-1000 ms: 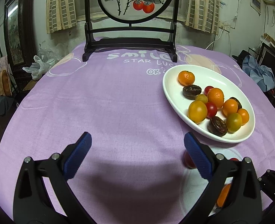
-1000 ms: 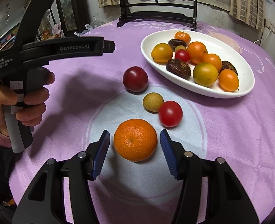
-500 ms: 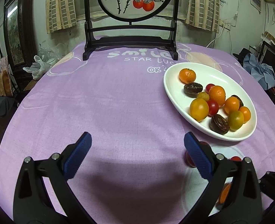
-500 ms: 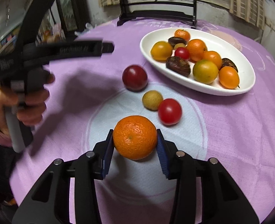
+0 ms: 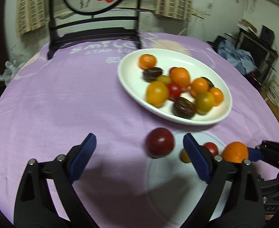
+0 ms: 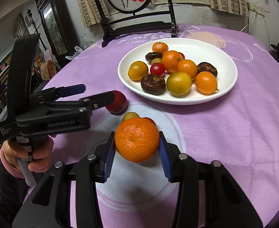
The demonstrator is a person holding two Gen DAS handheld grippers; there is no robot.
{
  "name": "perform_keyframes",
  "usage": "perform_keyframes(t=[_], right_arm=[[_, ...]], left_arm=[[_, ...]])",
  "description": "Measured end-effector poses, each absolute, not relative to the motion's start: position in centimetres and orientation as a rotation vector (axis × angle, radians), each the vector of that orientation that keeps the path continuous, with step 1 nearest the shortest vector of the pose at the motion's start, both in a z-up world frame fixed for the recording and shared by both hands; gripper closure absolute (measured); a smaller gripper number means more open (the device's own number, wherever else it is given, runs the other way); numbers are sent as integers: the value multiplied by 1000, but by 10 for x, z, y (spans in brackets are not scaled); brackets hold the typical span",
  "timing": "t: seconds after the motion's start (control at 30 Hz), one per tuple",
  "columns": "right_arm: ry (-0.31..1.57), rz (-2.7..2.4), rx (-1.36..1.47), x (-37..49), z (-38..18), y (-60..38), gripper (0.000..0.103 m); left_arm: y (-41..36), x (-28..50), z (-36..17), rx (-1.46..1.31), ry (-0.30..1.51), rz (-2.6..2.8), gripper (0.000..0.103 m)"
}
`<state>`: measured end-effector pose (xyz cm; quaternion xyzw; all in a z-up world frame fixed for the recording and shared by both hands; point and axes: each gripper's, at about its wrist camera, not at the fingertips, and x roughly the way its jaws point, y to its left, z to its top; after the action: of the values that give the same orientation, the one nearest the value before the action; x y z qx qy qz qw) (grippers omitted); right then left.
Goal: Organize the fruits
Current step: 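Grasp a dark red tomato with the left tool while the right tool grasps a mandarin, then carry both fruits over the white plate and open both tools to drop them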
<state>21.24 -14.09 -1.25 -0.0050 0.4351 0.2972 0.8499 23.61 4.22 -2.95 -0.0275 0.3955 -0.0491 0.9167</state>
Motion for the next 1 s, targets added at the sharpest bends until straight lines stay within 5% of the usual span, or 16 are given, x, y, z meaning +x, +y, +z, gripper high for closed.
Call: perform_keyframes(t=[0.3, 0.63, 1.0], right_arm=[[918, 614, -12, 212, -14, -142, 59], [914, 601, -13, 212, -14, -143, 59], [884, 623, -21, 210, -11, -142, 59]], left_arm=[[34, 244, -42, -80, 868, -177, 51], [25, 248, -53, -66, 891, -187, 62], [20, 243, -49, -24, 863, -158, 63]])
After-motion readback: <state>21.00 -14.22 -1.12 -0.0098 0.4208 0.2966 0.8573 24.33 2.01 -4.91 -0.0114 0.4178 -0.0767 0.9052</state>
